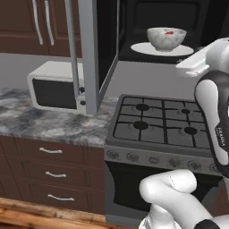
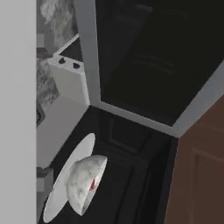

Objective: Place the bowl containing the tomato and onion in the microwave. Close the microwave door and press the start button to microwave the meal.

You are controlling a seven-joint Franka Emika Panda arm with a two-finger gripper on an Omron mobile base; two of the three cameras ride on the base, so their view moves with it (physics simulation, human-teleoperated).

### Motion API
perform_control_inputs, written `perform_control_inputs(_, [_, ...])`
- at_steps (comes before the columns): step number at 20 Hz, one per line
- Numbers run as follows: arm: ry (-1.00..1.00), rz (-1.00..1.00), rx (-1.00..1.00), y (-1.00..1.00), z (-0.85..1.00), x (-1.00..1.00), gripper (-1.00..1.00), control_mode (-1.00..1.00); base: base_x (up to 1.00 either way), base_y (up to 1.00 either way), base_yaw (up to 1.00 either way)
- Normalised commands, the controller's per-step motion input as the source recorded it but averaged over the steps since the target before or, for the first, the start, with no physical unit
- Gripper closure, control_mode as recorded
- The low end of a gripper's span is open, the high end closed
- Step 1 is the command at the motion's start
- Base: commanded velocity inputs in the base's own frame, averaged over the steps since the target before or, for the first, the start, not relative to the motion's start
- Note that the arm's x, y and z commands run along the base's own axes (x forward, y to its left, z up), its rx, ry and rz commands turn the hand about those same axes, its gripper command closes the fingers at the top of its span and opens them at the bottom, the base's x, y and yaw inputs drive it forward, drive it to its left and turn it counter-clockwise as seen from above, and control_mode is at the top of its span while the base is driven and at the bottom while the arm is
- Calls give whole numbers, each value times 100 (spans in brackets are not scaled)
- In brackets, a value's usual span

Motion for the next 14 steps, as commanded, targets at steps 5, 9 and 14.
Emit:
perform_control_inputs(5, [23,12,-83,86,6,-96,-100,-100,0,0,0])
perform_control_inputs(9, [2,-1,-67,68,0,-52,-100,-100,0,0,0])
perform_control_inputs(14, [-4,-3,-59,72,-1,-58,-100,-100,0,0,0])
